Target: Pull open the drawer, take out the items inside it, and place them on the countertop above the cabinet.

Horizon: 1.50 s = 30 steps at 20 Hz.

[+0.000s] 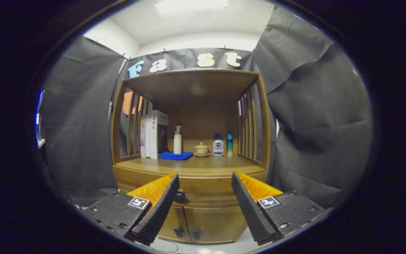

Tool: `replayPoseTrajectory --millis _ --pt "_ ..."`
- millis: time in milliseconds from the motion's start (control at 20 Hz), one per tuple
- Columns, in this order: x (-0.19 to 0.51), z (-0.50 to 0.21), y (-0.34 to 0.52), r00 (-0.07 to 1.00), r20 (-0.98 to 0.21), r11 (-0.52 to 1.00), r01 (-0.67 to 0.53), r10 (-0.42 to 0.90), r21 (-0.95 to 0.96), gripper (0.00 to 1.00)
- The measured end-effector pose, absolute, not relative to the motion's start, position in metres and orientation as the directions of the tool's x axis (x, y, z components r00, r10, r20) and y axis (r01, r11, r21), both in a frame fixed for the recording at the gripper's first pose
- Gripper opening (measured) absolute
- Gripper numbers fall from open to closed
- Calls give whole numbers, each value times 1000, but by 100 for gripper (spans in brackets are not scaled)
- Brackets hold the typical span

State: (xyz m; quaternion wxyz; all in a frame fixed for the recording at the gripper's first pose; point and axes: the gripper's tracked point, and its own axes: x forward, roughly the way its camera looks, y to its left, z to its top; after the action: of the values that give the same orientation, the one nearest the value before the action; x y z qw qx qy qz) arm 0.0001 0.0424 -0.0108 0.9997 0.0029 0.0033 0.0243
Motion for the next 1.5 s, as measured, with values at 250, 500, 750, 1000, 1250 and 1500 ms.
replayPoseTrajectory --millis 250,500,750,1000,1250,1500 --pt "10 -43 65 997 -46 997 -62 60 -36 97" --pt "32 -104 90 991 -127 998 -54 48 -39 97" --pt "79 -143 103 984 -177 999 -14 5 -51 97" --pt "135 -153 101 977 -211 998 7 -21 -68 97" --pt "146 -154 100 976 -216 995 13 -33 -94 82" --pt "148 -156 100 973 -224 997 39 -54 -70 57"
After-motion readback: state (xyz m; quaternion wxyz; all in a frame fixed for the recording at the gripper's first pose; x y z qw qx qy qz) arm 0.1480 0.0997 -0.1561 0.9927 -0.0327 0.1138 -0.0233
